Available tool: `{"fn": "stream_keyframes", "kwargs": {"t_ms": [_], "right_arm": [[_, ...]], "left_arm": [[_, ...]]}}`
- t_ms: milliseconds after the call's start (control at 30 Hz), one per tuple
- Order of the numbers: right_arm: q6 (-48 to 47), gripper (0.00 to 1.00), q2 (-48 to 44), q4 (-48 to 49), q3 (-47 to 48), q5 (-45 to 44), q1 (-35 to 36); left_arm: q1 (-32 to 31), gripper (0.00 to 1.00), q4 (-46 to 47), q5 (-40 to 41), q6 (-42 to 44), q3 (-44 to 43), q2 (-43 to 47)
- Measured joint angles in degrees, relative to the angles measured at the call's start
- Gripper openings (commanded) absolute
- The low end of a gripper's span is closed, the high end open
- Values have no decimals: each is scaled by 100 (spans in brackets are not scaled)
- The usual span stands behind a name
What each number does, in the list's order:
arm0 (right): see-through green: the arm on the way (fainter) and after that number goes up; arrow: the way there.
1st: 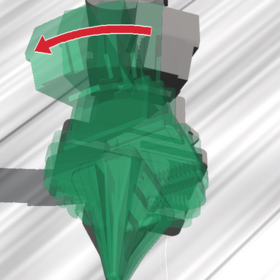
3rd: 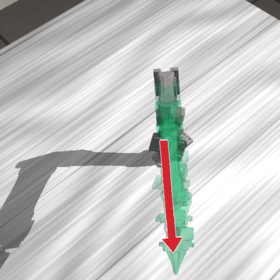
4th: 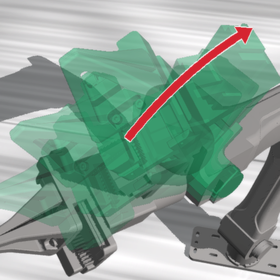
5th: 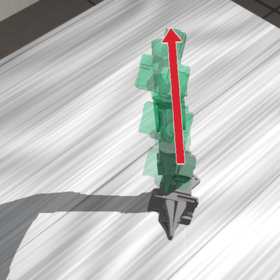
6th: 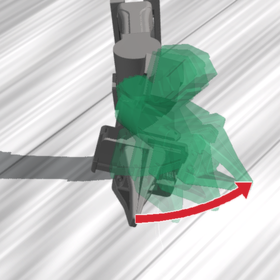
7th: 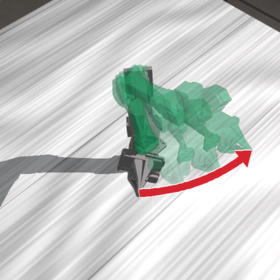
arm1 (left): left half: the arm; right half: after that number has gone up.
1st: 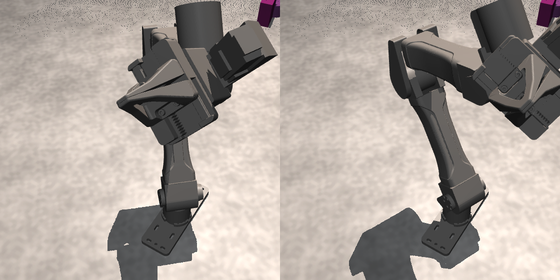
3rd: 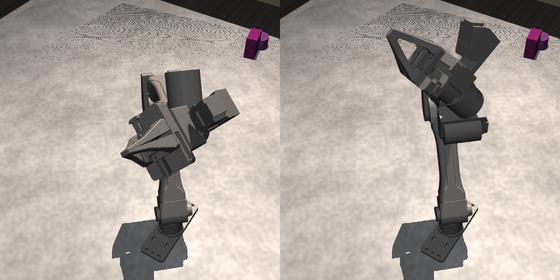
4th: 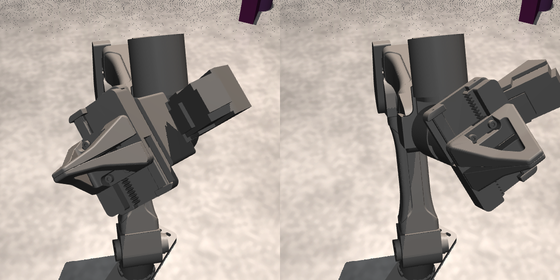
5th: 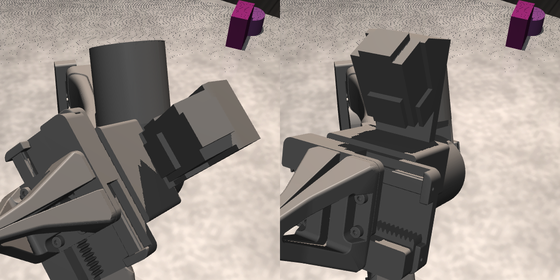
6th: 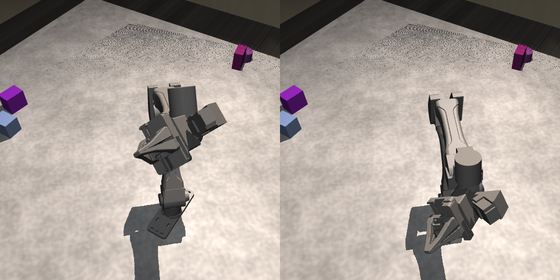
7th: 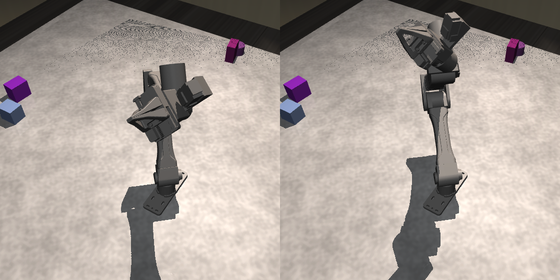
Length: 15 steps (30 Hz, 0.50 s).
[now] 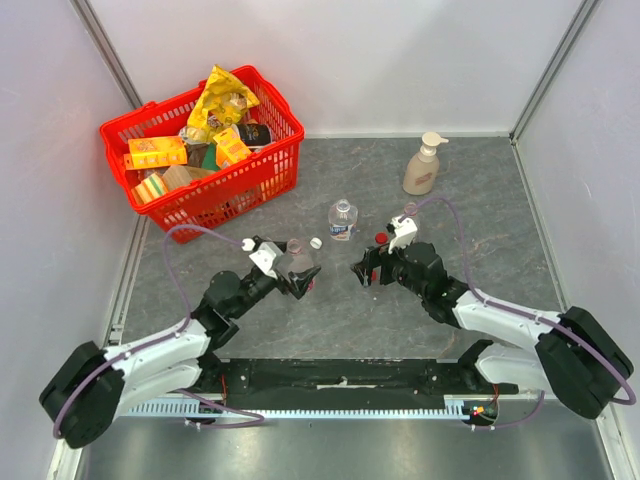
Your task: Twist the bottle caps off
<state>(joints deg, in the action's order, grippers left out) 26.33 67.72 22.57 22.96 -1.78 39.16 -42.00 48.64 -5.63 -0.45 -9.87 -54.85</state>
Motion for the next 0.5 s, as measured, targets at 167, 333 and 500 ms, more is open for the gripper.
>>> {"fn": "stream_keyframes", "kwargs": {"t_ms": [167,333,500], "right_arm": [[-20,98,-238,-114,4,7,0],[-42,98,-511,-422,190,61,0],[-48,98,-933,-662,470,92,0]], "left_arm": [[0,95,-638,168,-26,-223,741],[0,96,-1099,378,-269,-540,1349],[-4,96,-1764,719,-647,-1137,1685]]}}
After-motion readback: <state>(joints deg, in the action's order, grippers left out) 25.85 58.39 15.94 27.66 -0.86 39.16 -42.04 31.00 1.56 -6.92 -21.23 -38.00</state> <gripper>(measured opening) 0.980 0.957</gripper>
